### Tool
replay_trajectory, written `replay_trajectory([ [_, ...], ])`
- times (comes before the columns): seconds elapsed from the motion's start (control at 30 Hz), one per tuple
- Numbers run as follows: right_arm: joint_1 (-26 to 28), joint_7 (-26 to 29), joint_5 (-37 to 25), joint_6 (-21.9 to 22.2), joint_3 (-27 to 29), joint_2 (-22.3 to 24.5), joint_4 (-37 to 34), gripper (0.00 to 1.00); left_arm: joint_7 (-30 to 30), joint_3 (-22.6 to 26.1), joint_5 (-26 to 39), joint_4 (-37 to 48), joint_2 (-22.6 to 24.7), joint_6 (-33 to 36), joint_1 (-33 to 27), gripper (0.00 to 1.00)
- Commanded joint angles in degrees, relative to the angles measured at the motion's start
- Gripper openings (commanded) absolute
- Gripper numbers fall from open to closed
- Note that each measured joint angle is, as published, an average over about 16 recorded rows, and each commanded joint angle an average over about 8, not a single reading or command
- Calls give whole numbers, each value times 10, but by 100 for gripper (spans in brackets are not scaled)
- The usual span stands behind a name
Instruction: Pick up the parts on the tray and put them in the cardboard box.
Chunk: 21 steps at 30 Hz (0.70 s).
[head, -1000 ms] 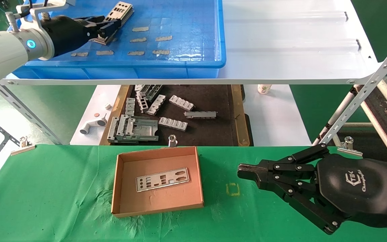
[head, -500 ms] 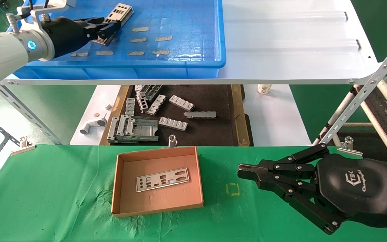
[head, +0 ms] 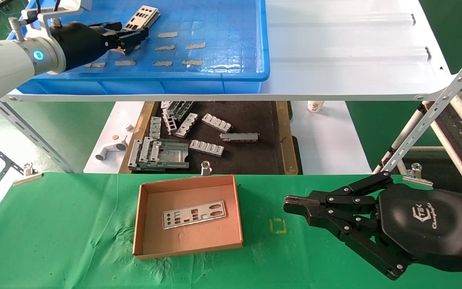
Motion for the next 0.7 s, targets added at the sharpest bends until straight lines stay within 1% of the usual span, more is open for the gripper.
replay_trajectory([
  [0.03, 0, 0, 0, 0, 0, 0, 0, 0, 0, 0, 0, -1, 0, 1, 0, 100],
  [0.17, 0, 0, 0, 0, 0, 0, 0, 0, 1, -1, -2, -1, -1, 1, -1, 100],
  [0.2, 0, 0, 0, 0, 0, 0, 0, 0, 1, -1, -2, -1, -2, 1, -1, 98],
  [0.23, 0, 0, 0, 0, 0, 0, 0, 0, 1, -2, -2, -1, -2, 1, -1, 92],
  [0.27, 0, 0, 0, 0, 0, 0, 0, 0, 1, -2, -3, -1, -2, 1, -1, 84],
  [0.3, 0, 0, 0, 0, 0, 0, 0, 0, 1, -2, -3, -1, -2, 1, -1, 74],
  [0.43, 0, 0, 0, 0, 0, 0, 0, 0, 1, -3, -4, -1, -2, 1, -1, 24],
  [0.47, 0, 0, 0, 0, 0, 0, 0, 0, 1, -3, -4, -1, -2, 1, -1, 14],
  [0.5, 0, 0, 0, 0, 0, 0, 0, 0, 1, -3, -4, -1, -2, 0, -1, 7],
  [0.53, 0, 0, 0, 0, 0, 0, 0, 0, 1, -3, -4, 0, -2, 0, -1, 2],
  [0.57, 0, 0, 0, 0, 0, 0, 0, 0, 2, -3, -4, 0, -2, 0, -1, 0],
  [0.7, 0, 0, 0, 0, 0, 0, 0, 0, 2, -3, -4, 0, -2, -1, -2, 0],
])
